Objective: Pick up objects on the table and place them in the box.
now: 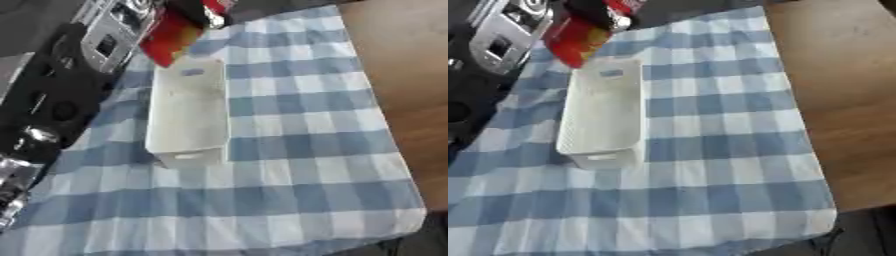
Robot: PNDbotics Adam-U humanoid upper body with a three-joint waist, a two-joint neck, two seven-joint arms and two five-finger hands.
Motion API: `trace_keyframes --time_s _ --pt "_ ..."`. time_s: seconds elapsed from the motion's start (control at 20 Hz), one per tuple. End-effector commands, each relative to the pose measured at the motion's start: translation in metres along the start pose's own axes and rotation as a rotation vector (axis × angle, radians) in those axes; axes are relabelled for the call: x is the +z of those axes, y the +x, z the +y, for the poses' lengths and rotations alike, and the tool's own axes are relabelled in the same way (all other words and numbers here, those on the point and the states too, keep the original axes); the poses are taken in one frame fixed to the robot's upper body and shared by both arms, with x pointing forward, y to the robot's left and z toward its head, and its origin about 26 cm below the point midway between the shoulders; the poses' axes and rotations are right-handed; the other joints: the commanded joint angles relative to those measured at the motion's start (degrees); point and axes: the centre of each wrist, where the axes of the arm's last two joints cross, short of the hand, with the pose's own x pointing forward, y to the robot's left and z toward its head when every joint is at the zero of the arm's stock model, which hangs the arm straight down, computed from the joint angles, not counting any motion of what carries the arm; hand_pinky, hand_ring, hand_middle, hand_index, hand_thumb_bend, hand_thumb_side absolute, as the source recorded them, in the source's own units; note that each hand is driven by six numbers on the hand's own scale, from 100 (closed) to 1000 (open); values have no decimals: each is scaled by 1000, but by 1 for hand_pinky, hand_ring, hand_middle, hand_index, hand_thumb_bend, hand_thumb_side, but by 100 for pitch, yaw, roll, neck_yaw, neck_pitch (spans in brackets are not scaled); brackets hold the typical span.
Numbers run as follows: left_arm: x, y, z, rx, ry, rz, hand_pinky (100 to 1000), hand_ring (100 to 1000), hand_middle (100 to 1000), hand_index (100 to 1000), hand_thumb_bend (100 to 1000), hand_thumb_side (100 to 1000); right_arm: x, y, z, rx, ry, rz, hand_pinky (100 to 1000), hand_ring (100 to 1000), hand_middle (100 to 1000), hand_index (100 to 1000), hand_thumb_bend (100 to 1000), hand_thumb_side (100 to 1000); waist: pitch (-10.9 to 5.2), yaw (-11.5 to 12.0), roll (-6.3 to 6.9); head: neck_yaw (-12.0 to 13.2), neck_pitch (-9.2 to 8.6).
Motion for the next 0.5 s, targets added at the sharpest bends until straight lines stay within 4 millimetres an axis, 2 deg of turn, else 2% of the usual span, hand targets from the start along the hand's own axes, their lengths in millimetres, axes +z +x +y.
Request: trace_keyframes --time_s 0.05,0.5 --pt "7 -1 17 72 114 15 100 209 233 349 100 100 -4 -3 -5 15 -17 -5 575 733 816 830 100 650 -64 24 -55 -65 -3" --pt "27 -13 4 444 233 81 100 187 214 309 100 100 -3 -4 -6 19 -19 4 574 733 815 829 100 651 -28 83 -87 -103 -9"
